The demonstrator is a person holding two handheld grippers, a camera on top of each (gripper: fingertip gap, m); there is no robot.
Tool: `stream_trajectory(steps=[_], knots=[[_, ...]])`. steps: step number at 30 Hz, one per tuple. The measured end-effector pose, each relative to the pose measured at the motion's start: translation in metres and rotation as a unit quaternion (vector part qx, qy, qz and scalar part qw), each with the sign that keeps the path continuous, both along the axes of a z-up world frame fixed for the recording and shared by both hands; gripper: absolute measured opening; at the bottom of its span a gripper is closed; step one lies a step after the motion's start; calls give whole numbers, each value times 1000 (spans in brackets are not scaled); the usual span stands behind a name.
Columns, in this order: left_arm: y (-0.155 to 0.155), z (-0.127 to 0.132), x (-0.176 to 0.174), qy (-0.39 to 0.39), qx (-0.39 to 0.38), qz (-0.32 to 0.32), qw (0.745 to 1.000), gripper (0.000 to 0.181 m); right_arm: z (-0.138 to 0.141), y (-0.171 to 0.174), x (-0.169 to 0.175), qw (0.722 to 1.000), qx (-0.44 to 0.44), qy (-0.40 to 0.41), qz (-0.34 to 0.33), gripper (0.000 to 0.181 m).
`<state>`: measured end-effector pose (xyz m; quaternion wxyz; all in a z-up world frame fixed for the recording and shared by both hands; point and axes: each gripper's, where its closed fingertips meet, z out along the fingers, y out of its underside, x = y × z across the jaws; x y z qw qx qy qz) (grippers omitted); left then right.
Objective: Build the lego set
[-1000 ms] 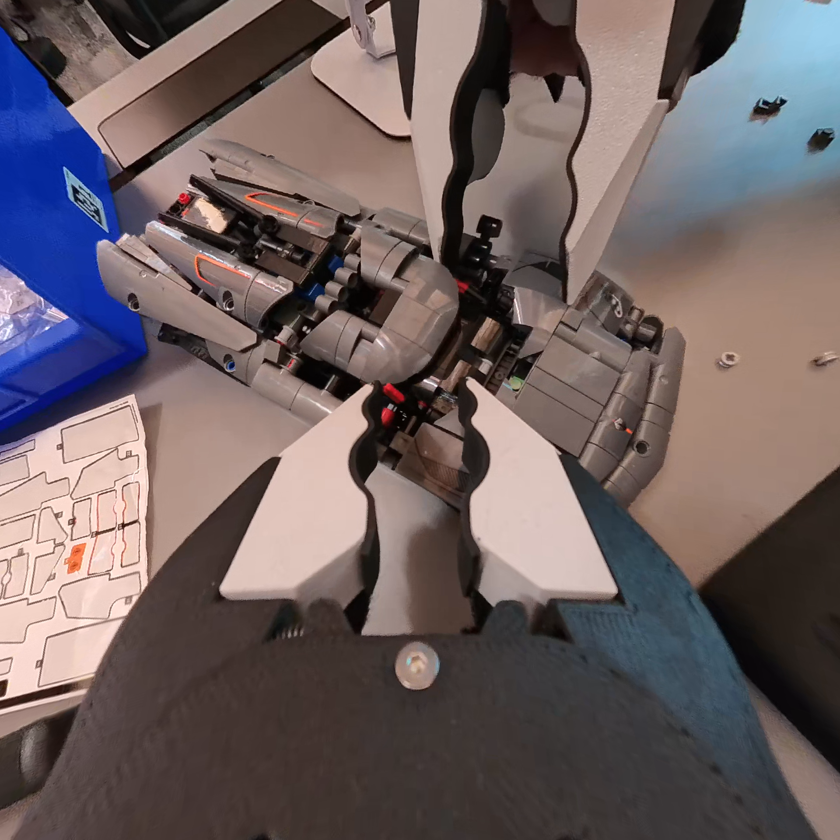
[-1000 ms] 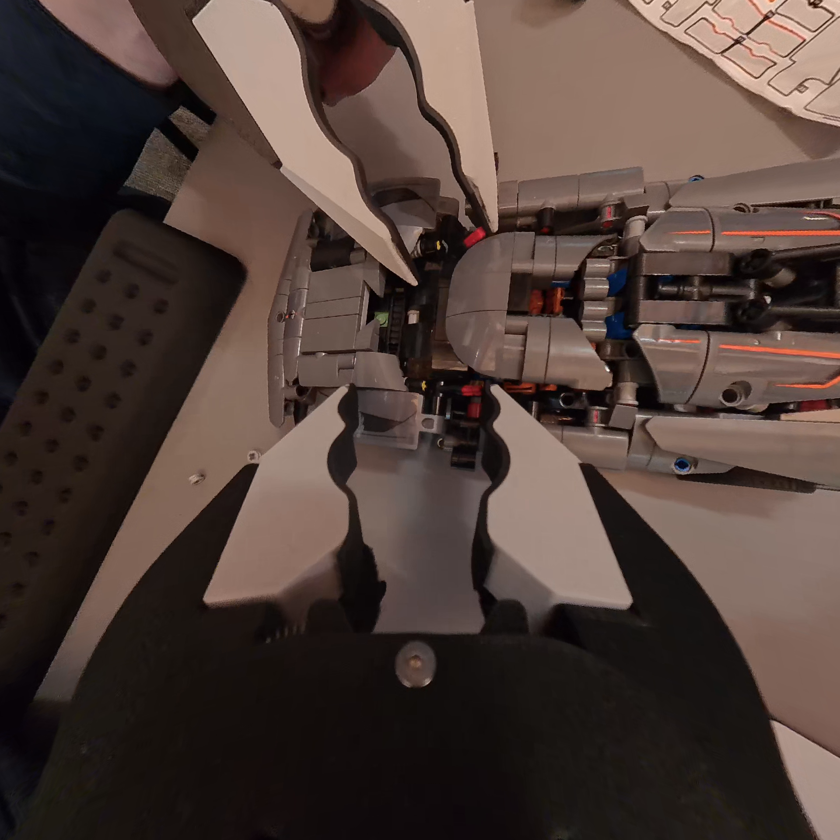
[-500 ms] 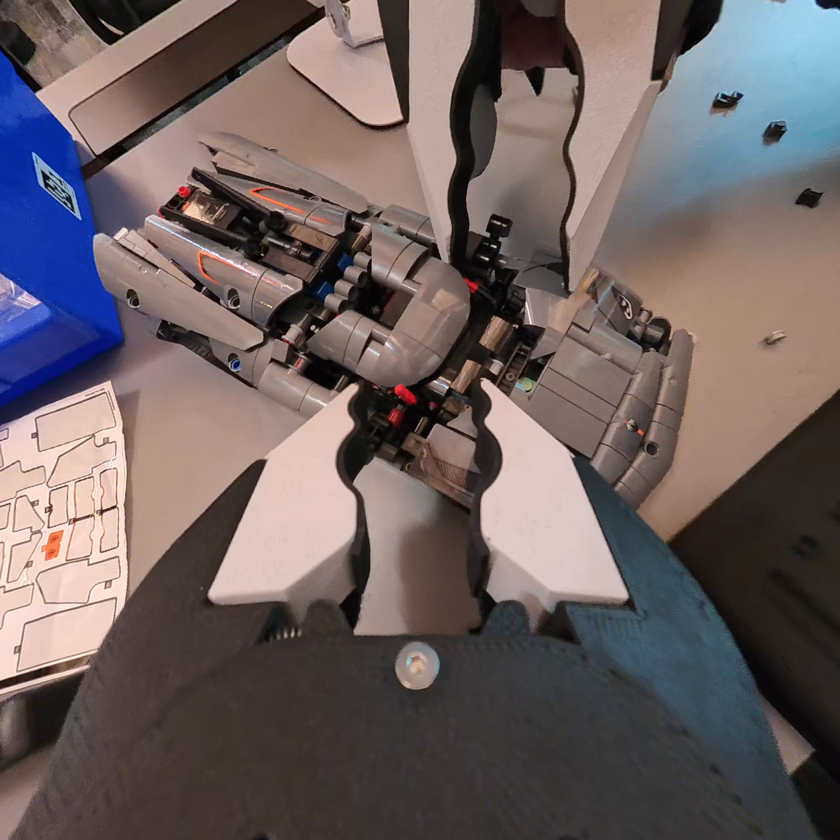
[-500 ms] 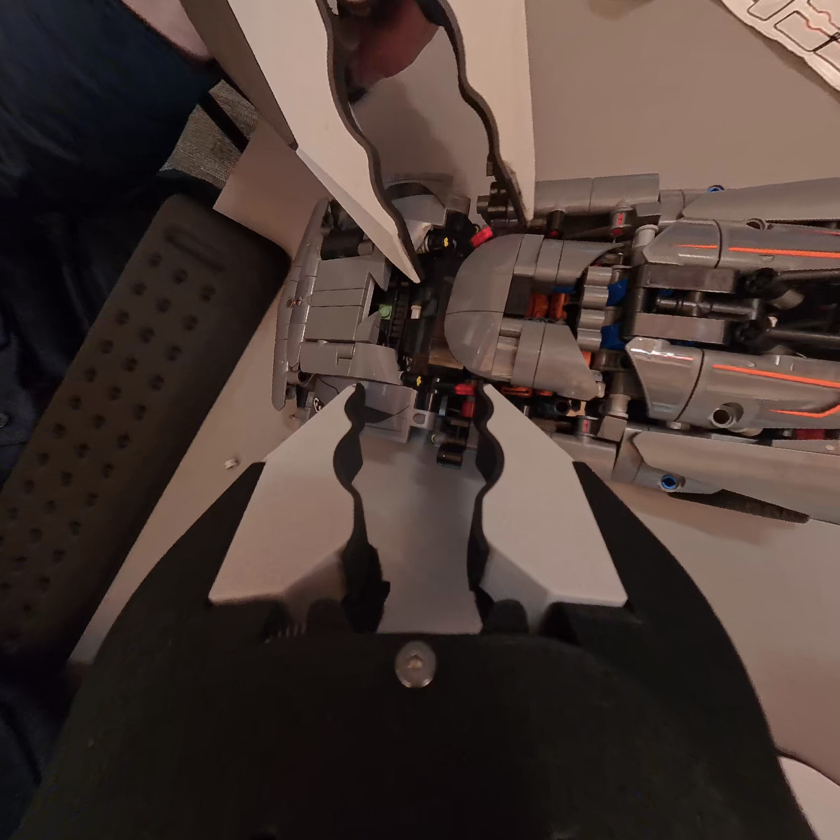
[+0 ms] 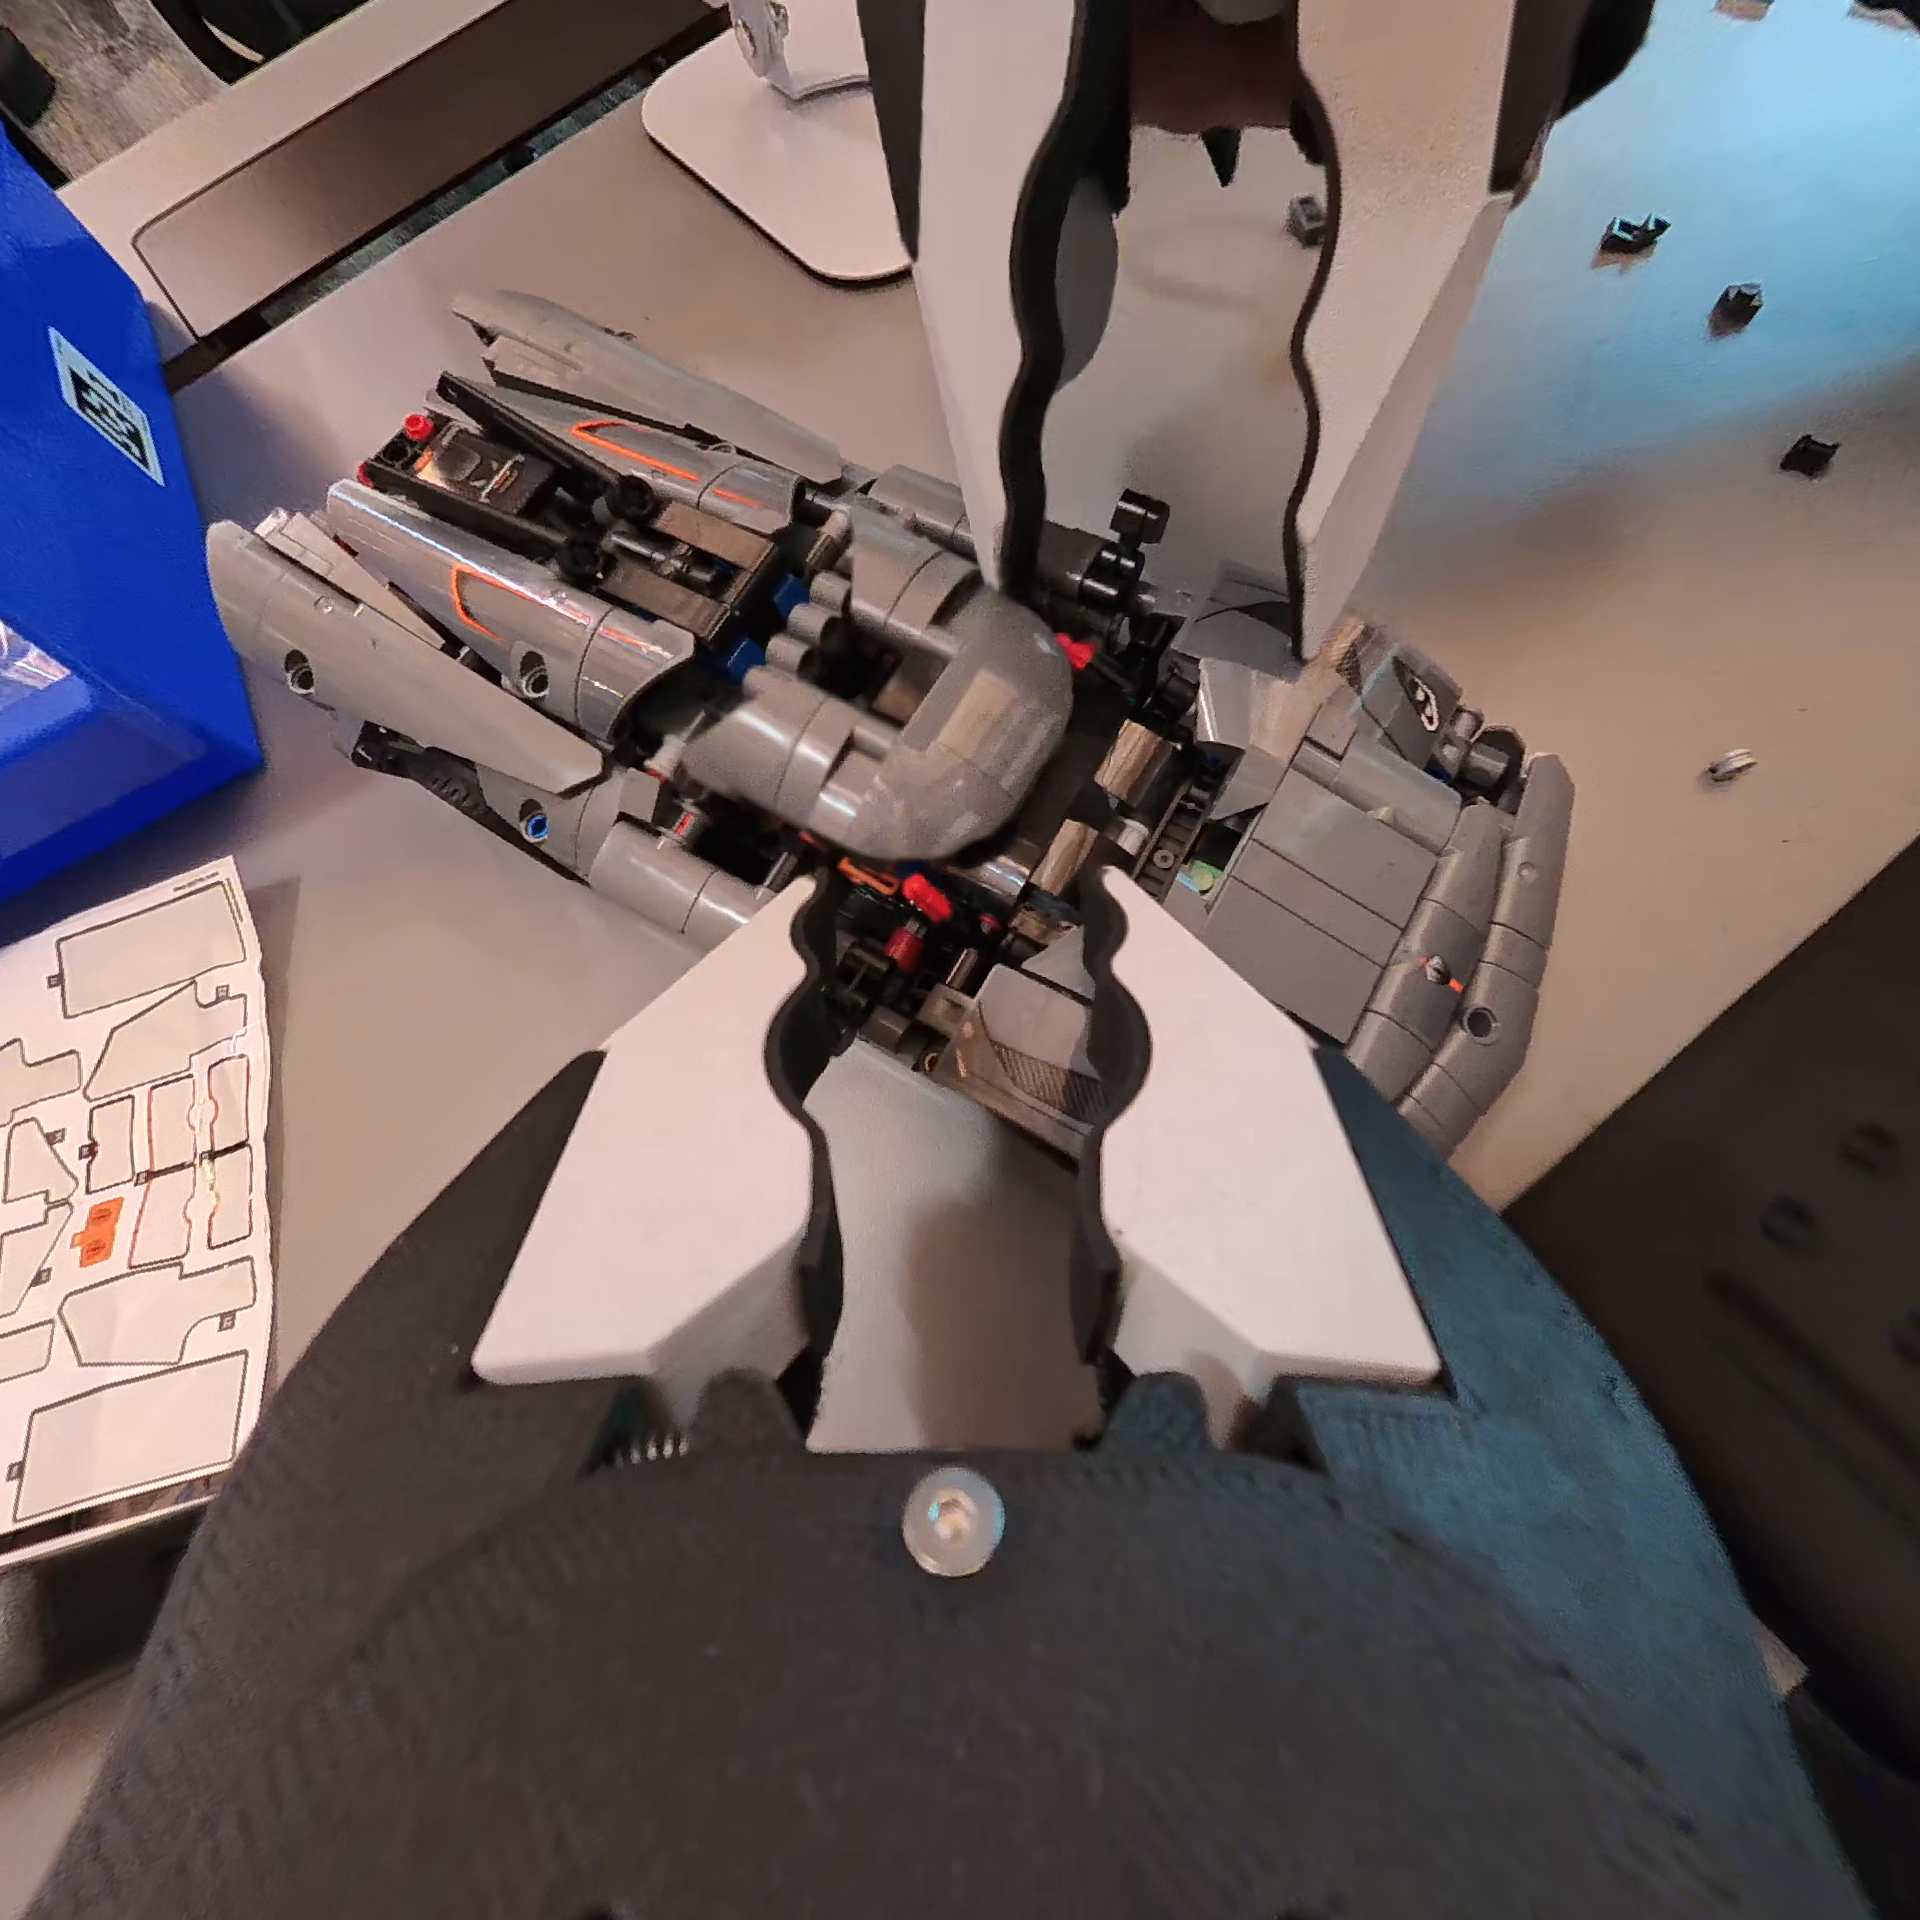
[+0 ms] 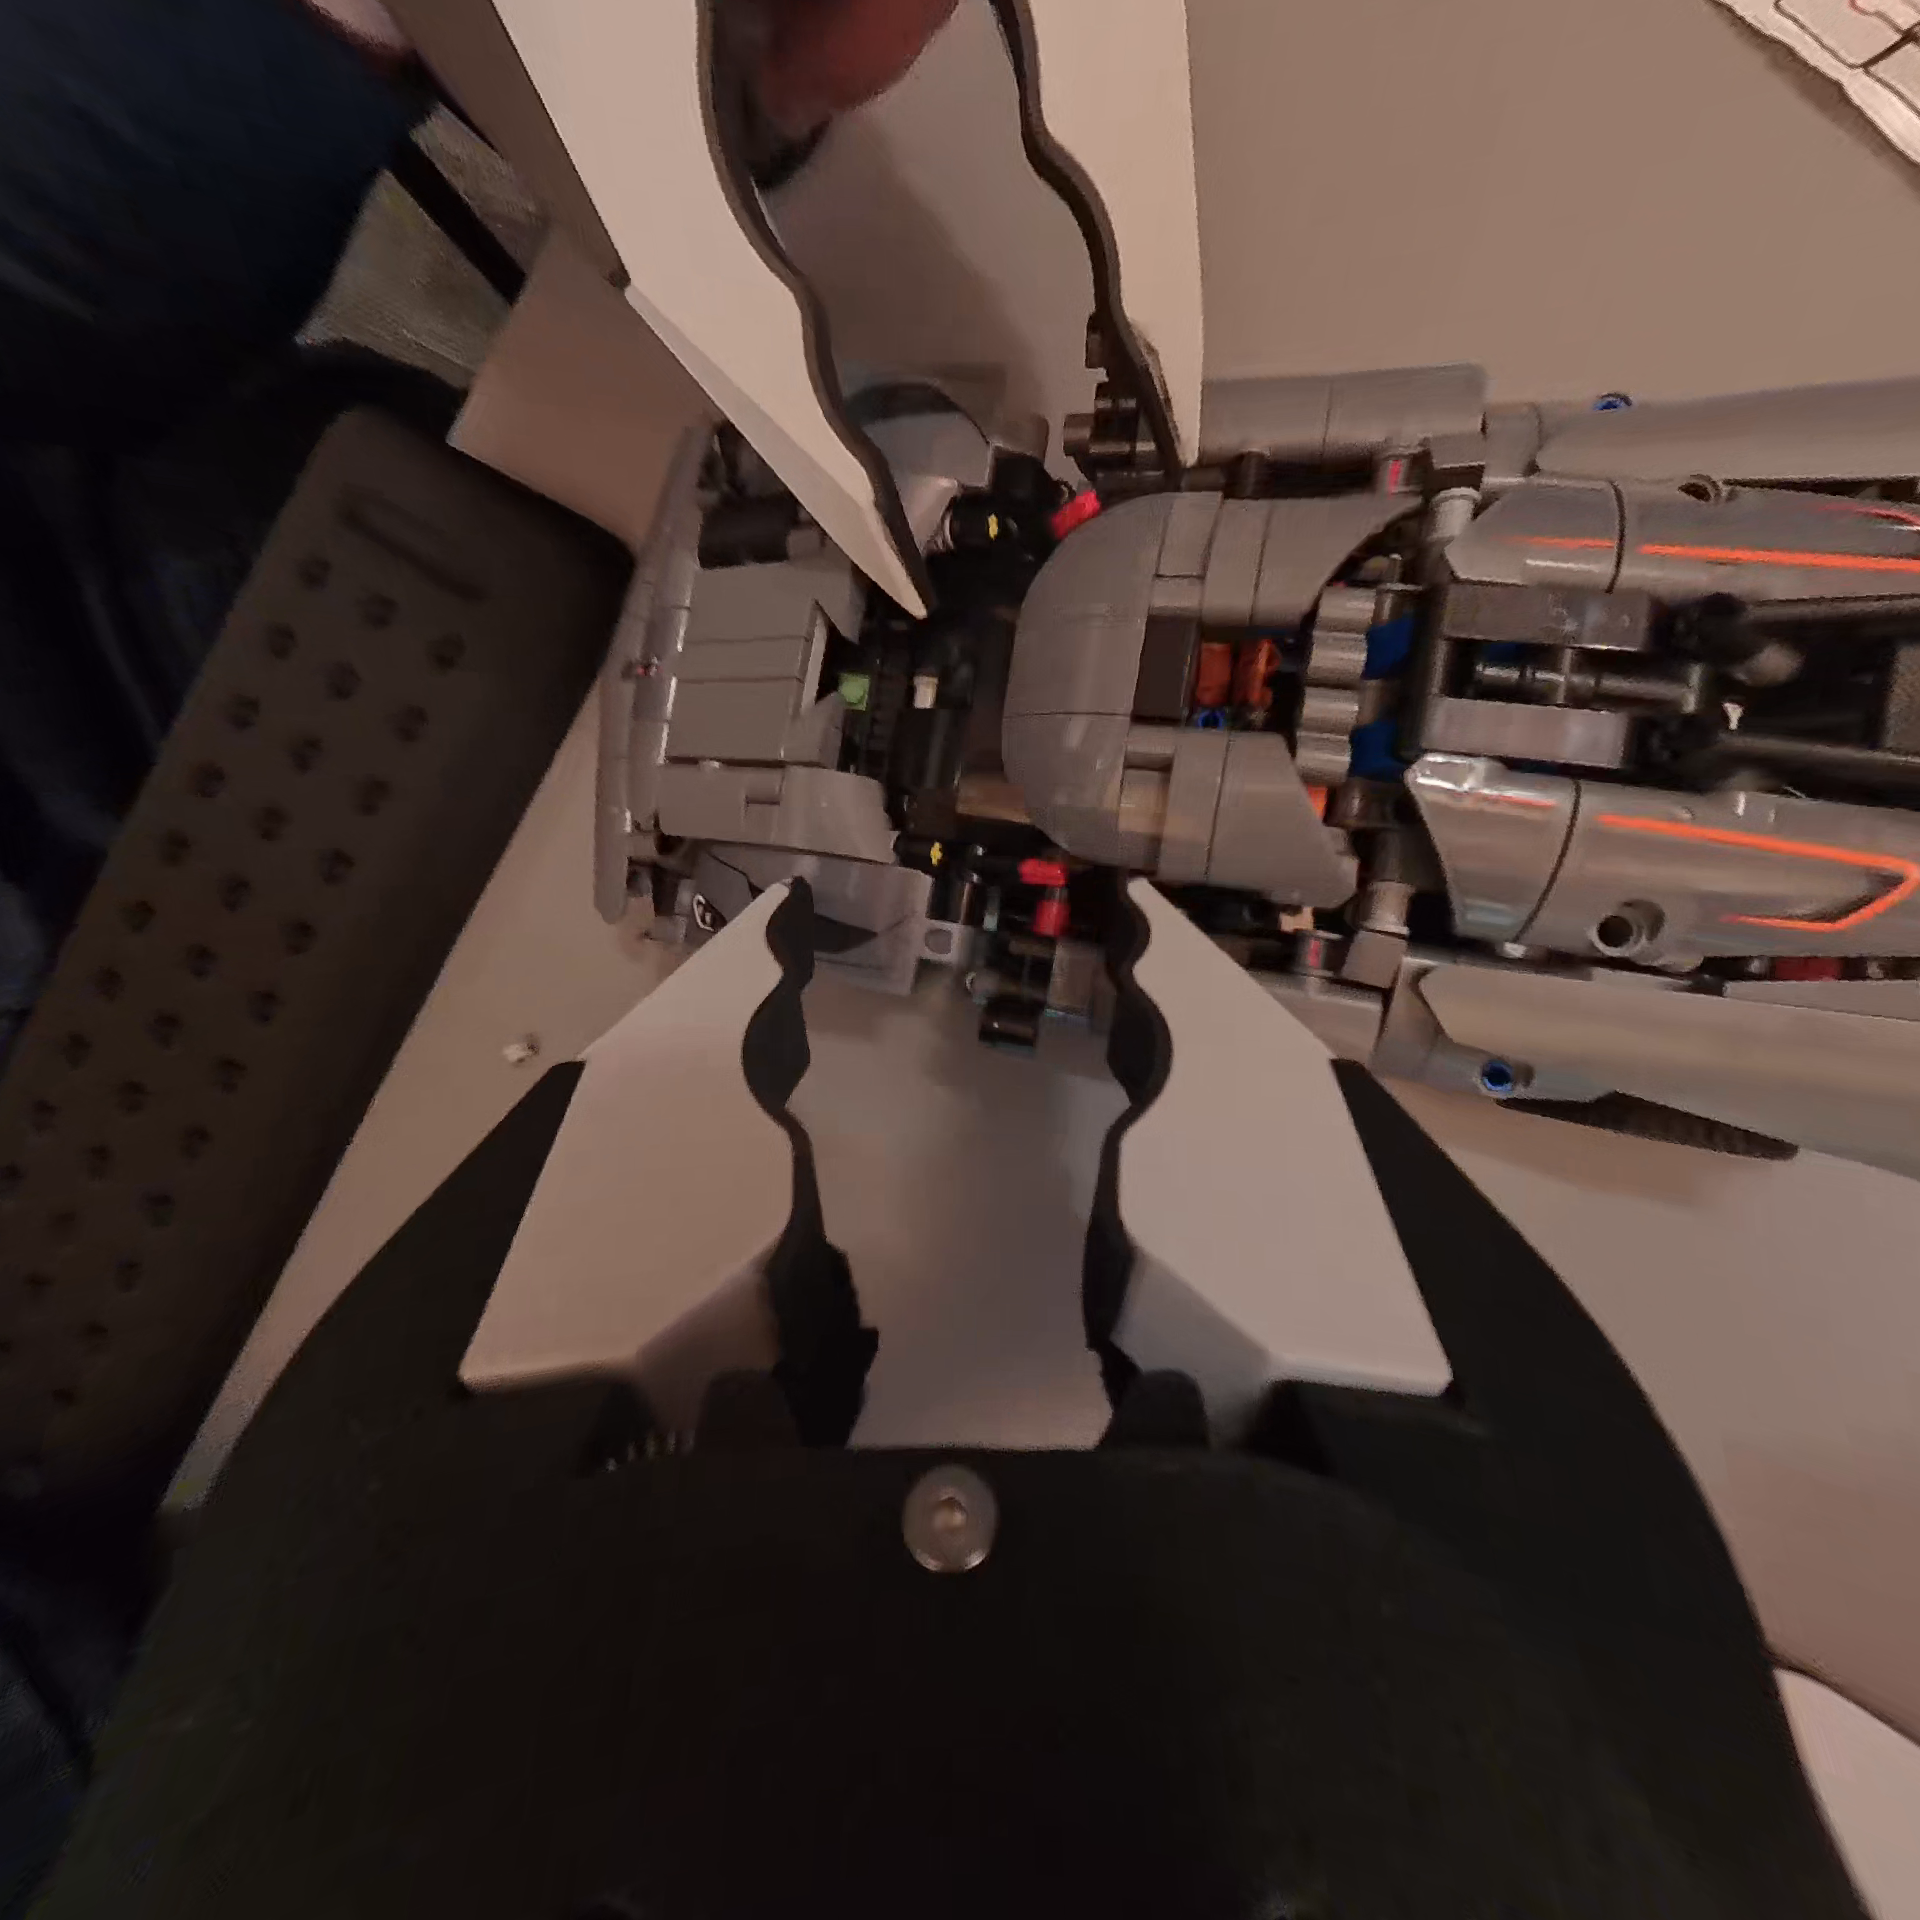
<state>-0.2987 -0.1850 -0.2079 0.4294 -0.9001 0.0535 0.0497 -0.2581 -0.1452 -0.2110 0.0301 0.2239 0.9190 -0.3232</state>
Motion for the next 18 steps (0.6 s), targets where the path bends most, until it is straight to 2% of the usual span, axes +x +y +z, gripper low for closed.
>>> stream_trajectory(steps=[4,14,18], knots=[[-2,8,5,-24,14,-10,1000,52,-2,-3,4,1000,-1,-10,9,56],[-6,5,13,-22,-1,-17,1000,53,-2,-9,13,999,-7,-22,30,51],[-9,12,21,-42,15,-26,999,57,-2,-11,14,999,-10,-26,34,51]])
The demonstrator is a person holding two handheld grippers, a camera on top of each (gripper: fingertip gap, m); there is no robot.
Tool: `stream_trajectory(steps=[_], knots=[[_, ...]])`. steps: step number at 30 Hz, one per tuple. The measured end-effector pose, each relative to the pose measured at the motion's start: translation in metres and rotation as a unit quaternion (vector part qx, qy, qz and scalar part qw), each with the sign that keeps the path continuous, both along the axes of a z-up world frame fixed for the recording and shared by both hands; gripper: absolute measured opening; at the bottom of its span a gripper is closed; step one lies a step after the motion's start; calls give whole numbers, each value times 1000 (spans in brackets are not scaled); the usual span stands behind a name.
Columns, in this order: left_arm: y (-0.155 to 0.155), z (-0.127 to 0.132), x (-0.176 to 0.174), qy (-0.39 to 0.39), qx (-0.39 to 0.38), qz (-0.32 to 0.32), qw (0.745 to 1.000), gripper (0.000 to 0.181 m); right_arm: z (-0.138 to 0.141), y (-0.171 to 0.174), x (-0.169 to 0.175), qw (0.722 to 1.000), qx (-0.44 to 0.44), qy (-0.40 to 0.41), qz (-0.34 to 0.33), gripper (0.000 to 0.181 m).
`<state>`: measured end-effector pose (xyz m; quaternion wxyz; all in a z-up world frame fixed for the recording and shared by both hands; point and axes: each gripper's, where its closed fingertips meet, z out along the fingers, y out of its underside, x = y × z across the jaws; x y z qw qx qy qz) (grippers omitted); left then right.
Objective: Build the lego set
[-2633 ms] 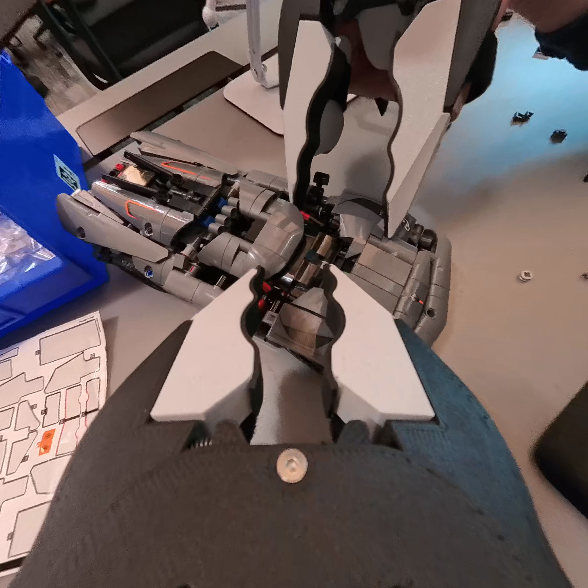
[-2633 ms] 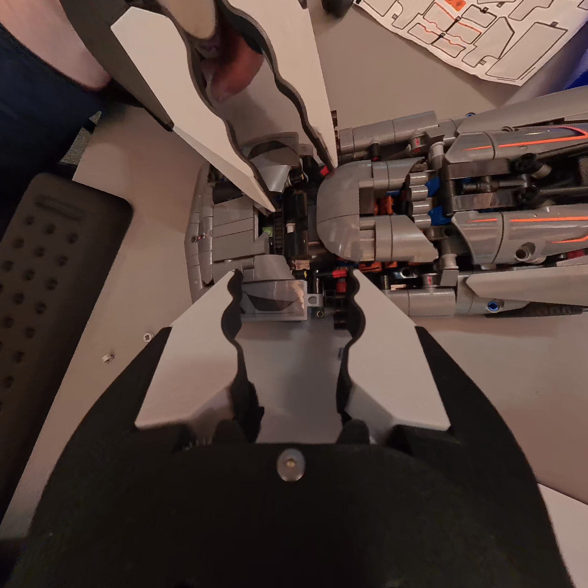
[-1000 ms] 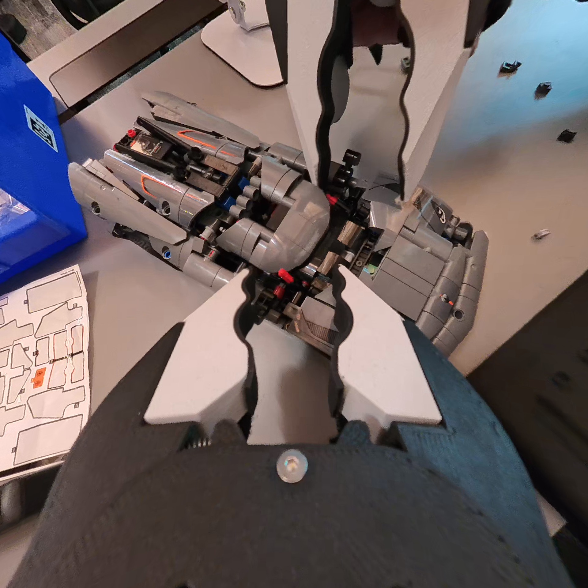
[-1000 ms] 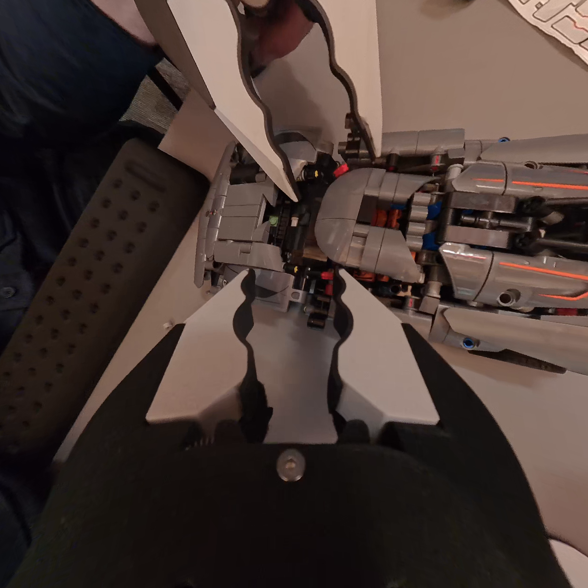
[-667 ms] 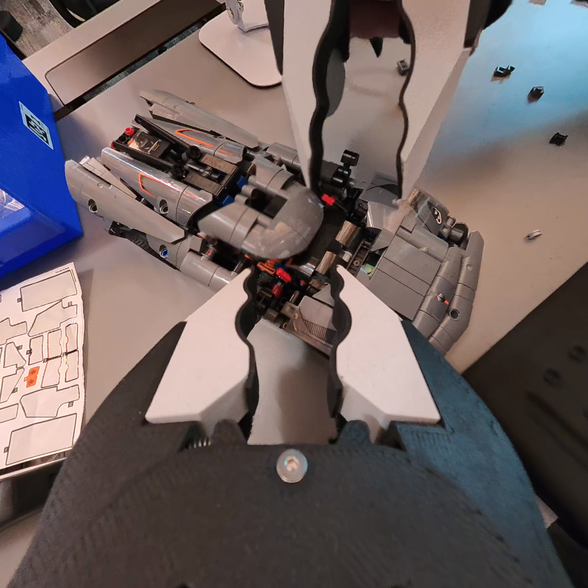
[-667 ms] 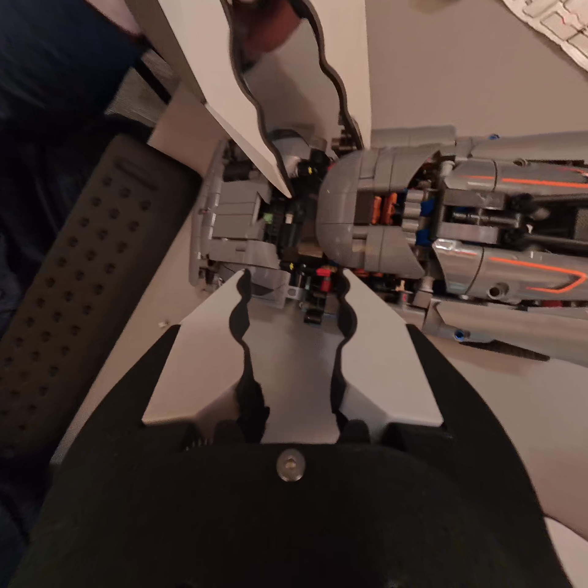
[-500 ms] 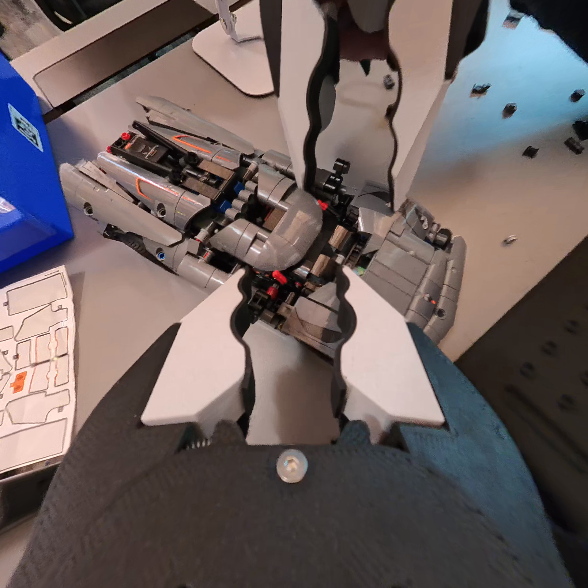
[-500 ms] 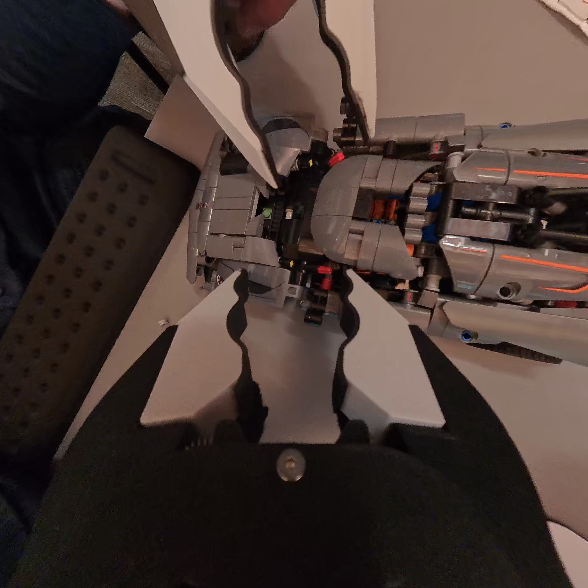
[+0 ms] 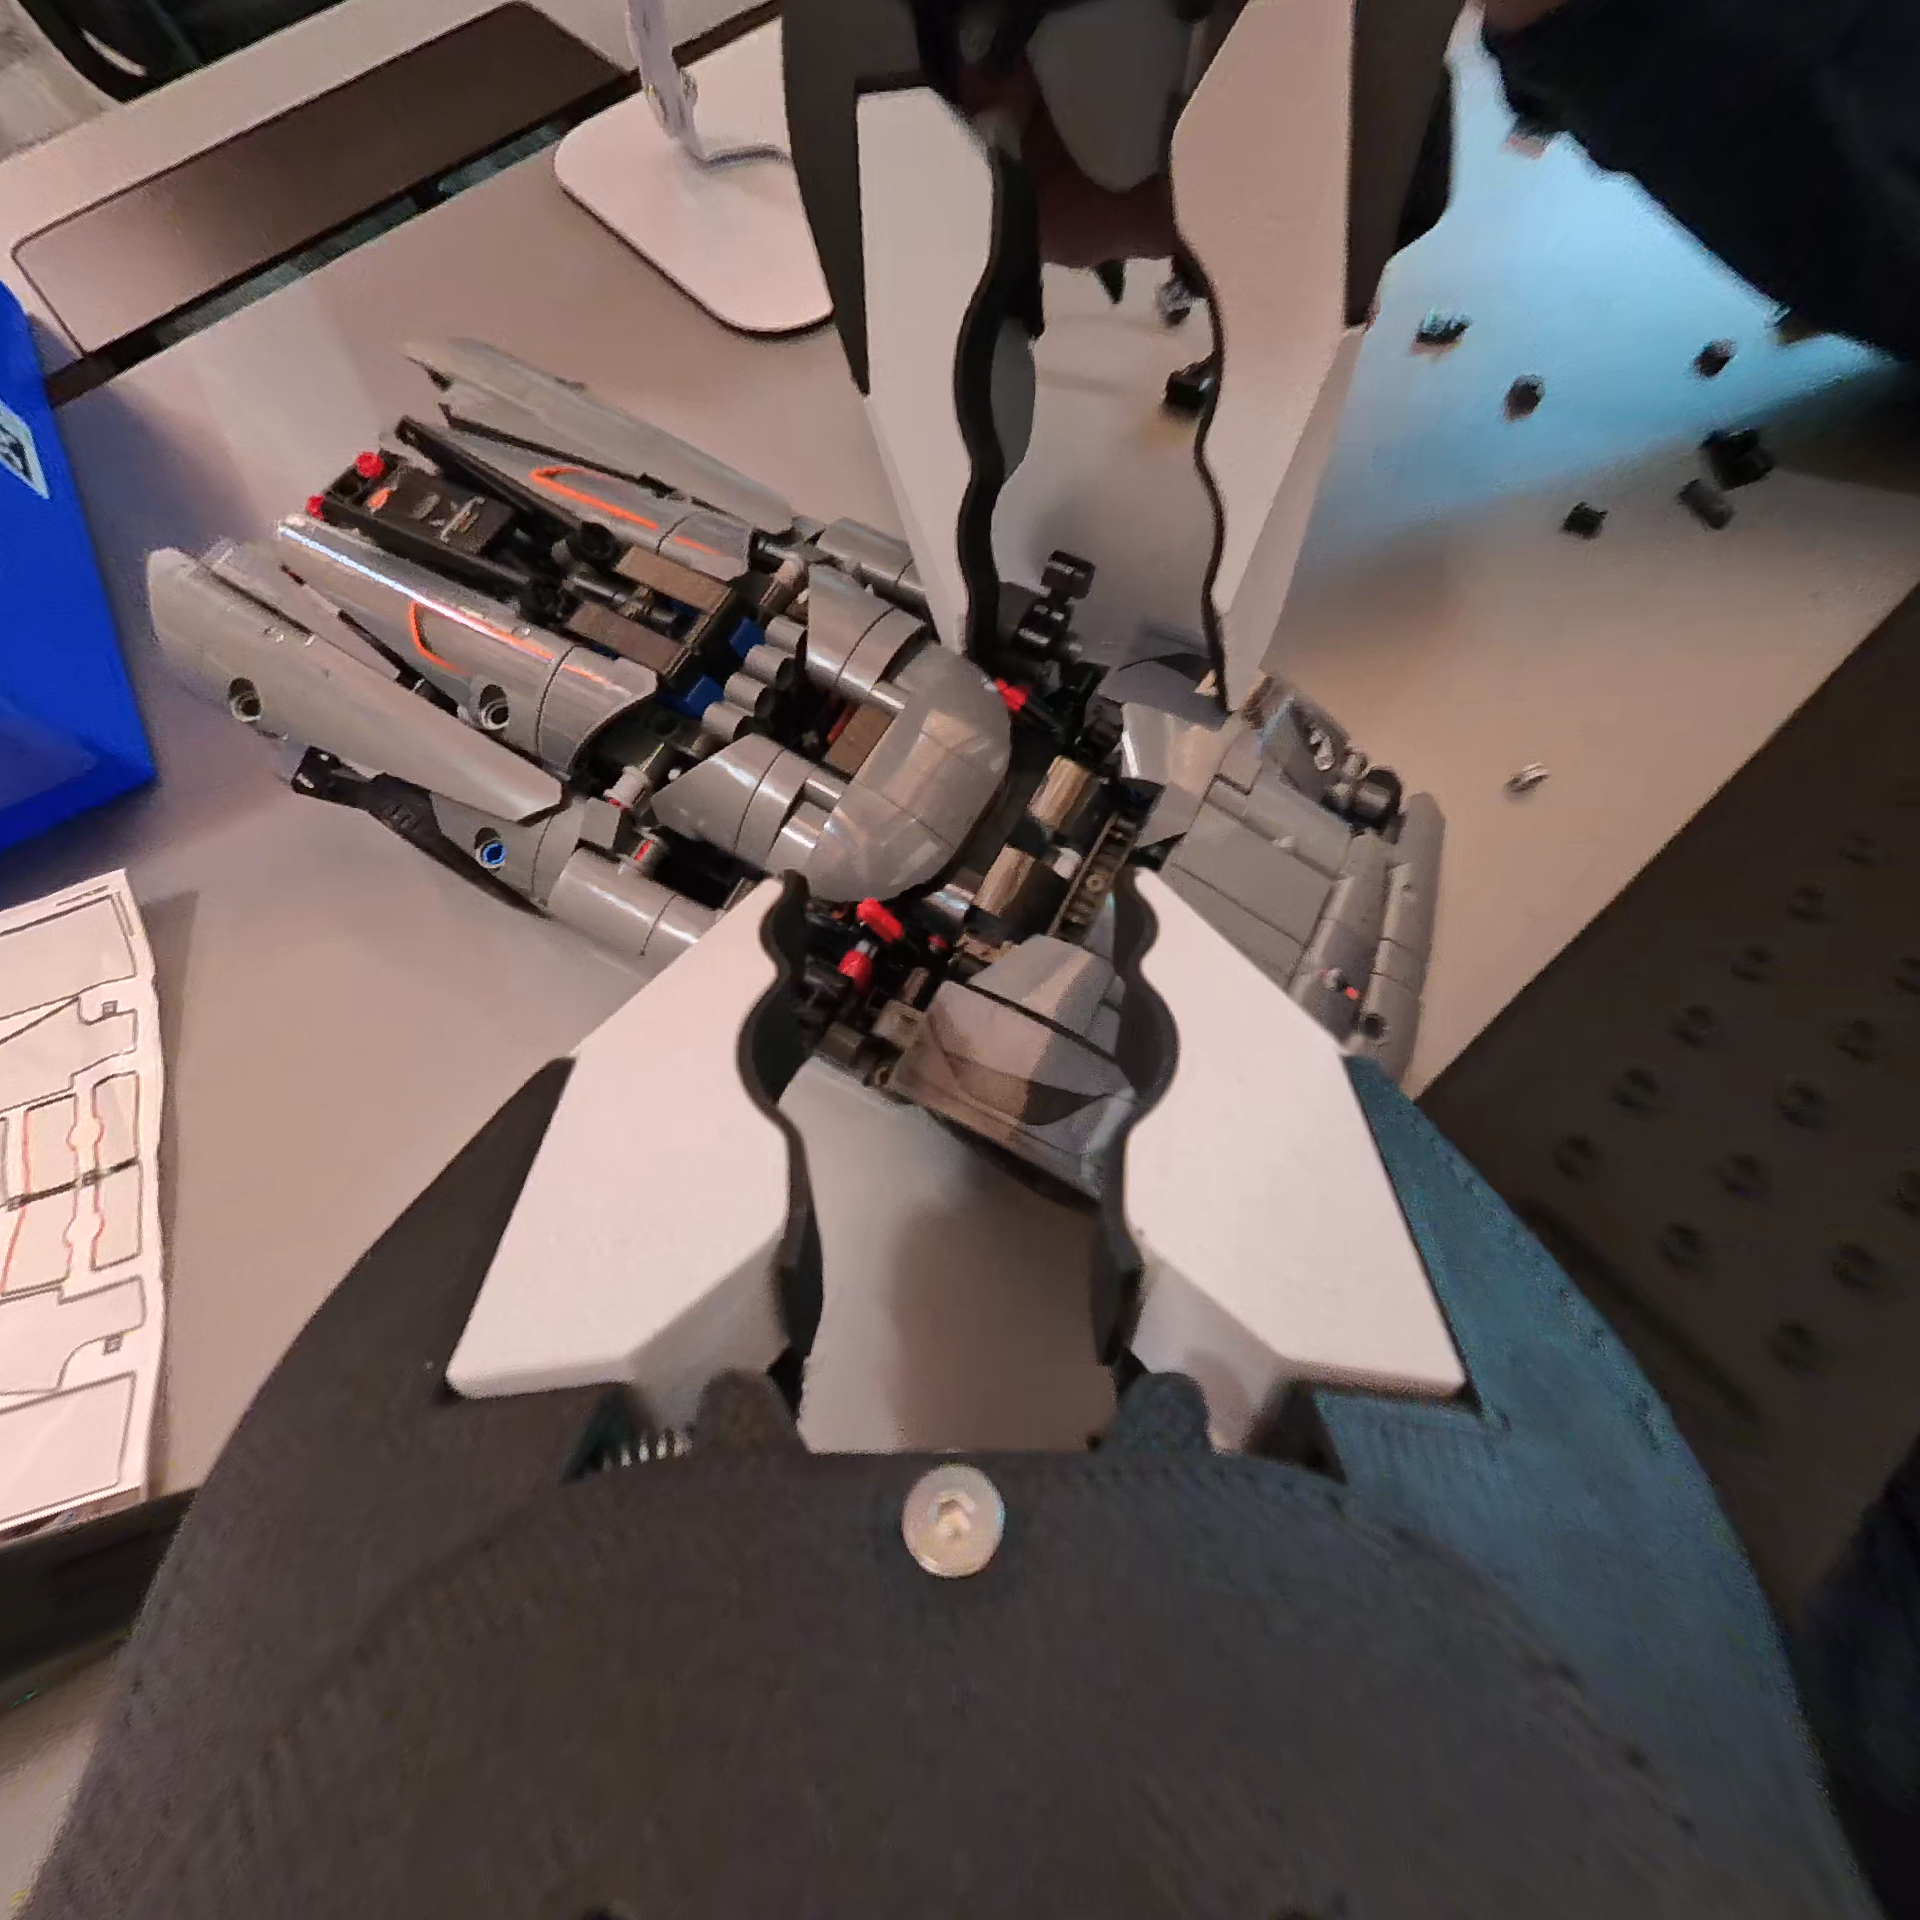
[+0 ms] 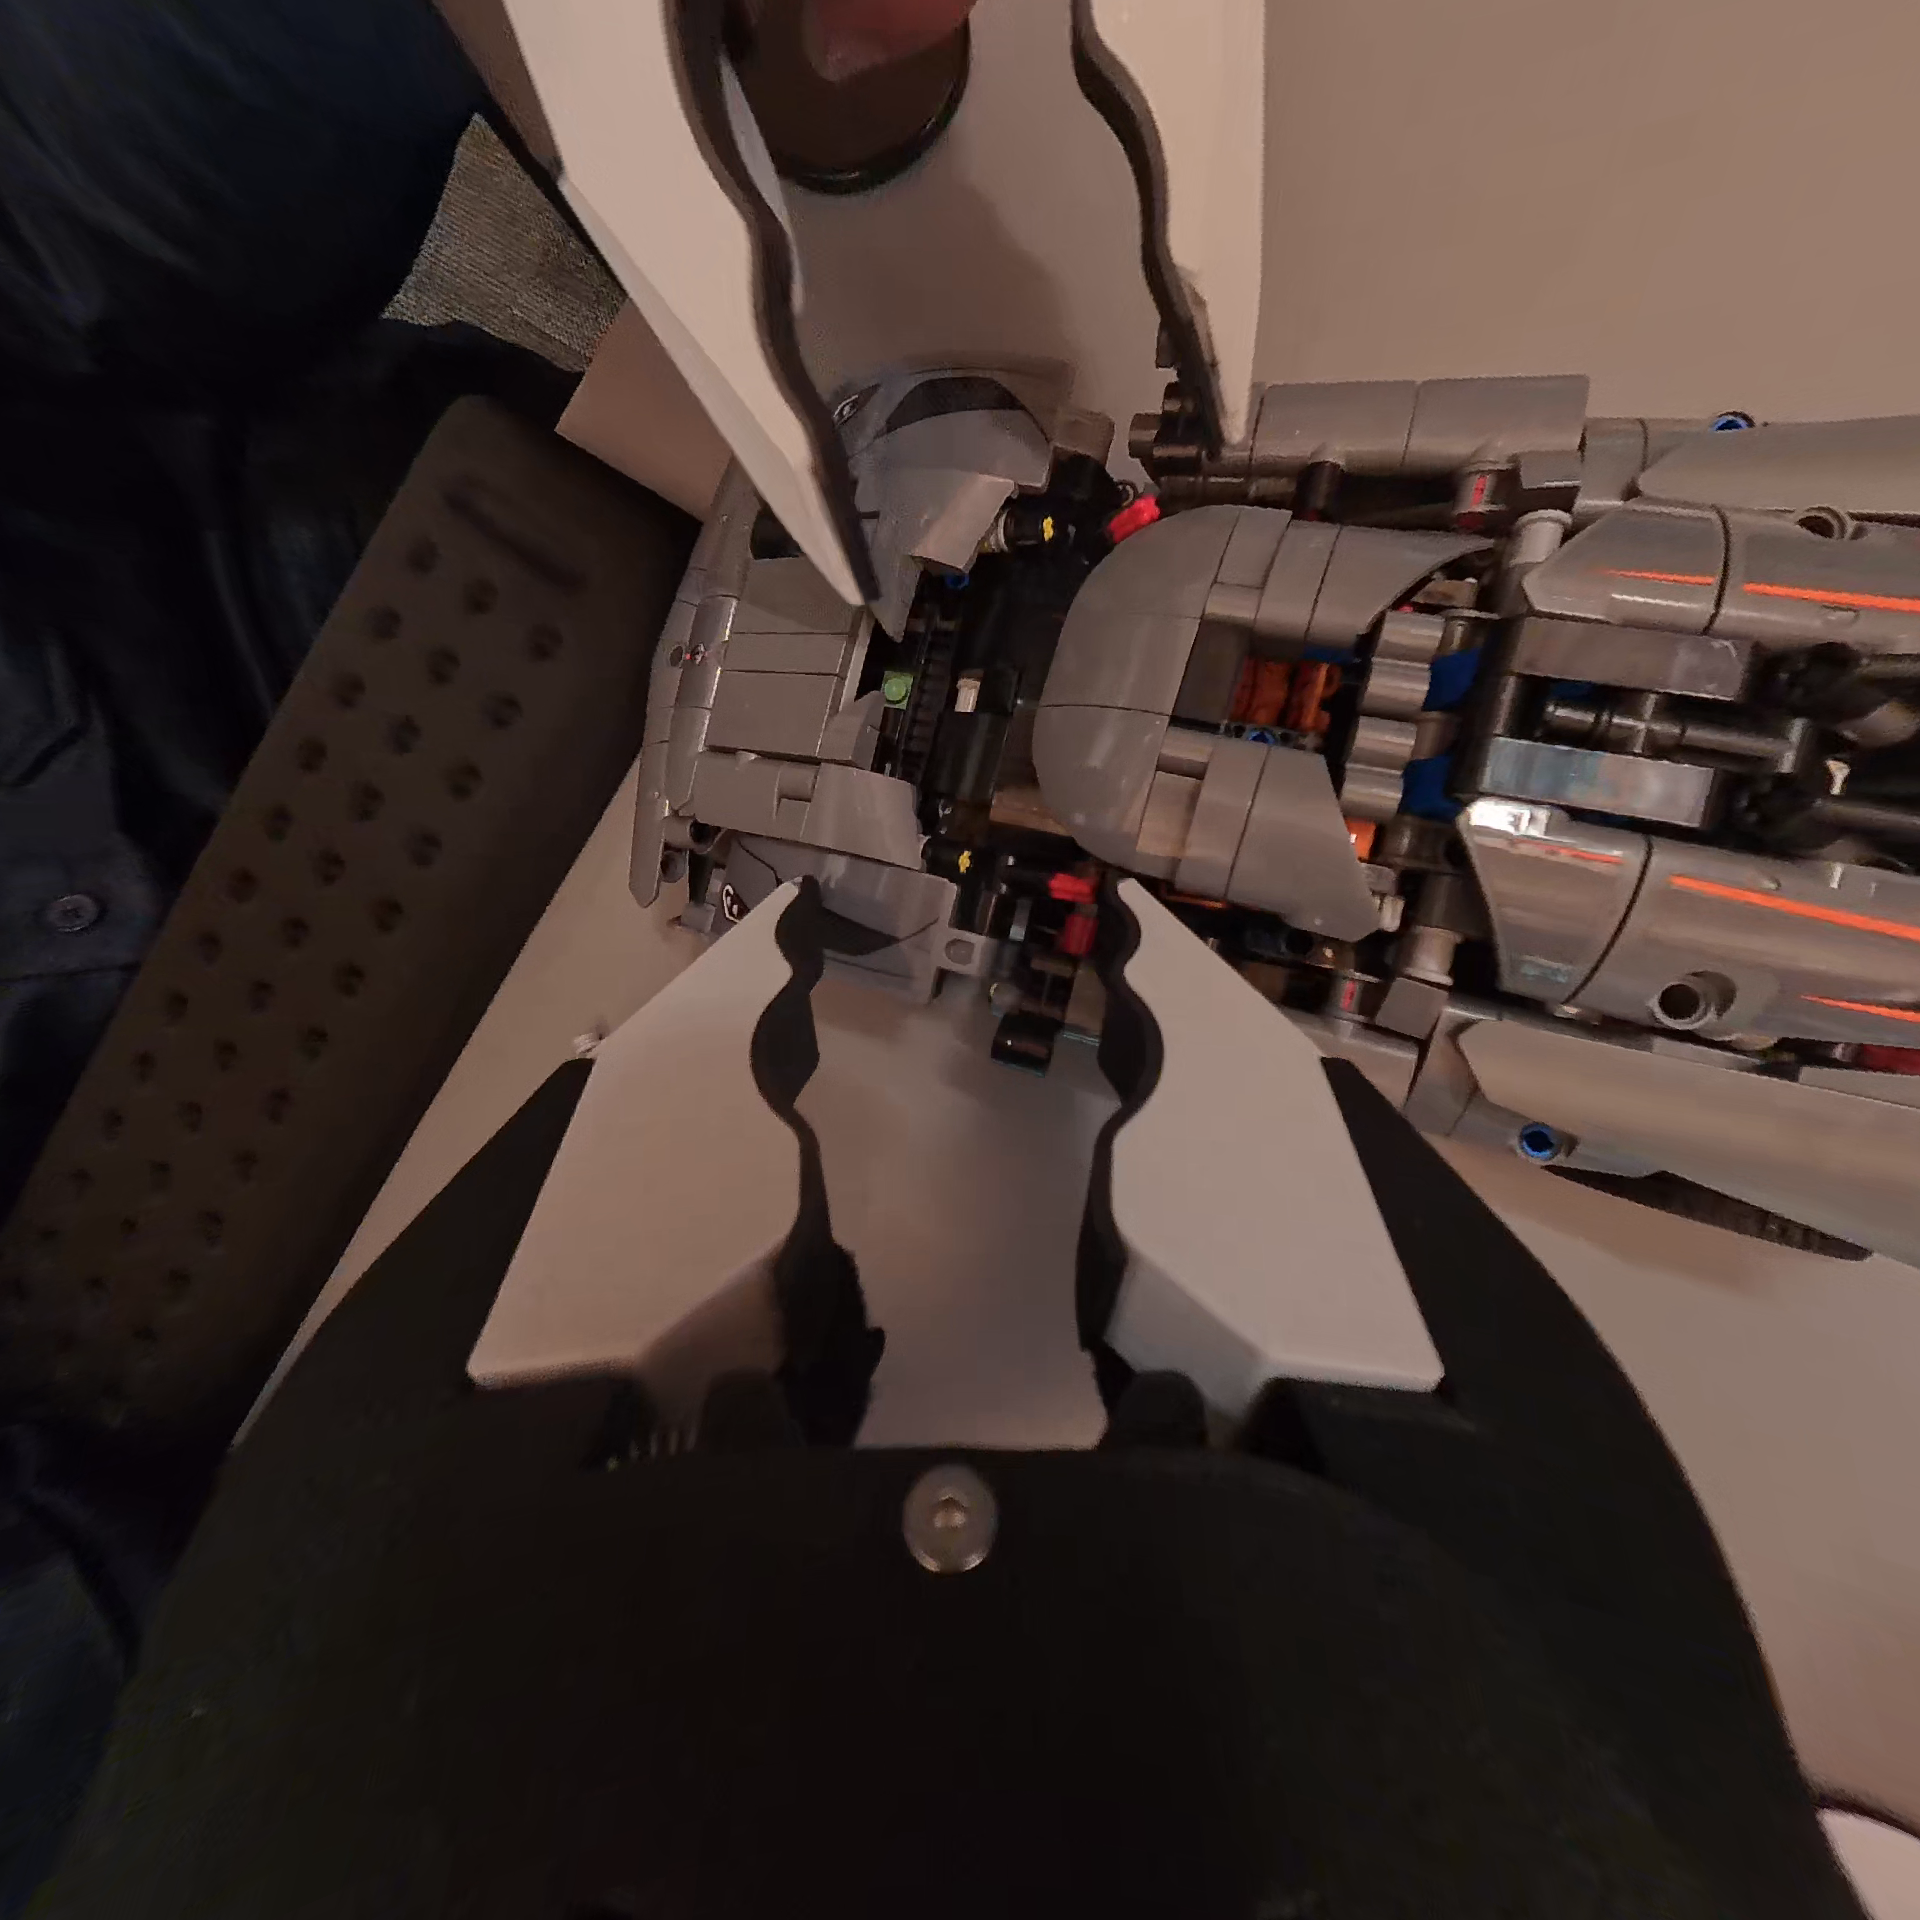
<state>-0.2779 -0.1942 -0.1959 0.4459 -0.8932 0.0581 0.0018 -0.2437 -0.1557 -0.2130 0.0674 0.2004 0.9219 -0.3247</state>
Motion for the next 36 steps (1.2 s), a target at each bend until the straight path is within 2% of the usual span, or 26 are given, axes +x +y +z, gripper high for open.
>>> stream_trajectory(steps=[2,6,16,36], knots=[[-2,5,4,-9,9,-2,1000,59,0,0,0,1000,-1,-2,-1,53],[-8,-9,5,10,-25,3,1000,63,-1,-1,2,1000,-1,-6,2,54],[-7,-11,13,15,-23,0,1000,66,1,-2,3,1000,-1,-4,7,53],[-5,-9,14,33,-19,-11,999,61,12,-5,11,1000,-18,1,22,50]])
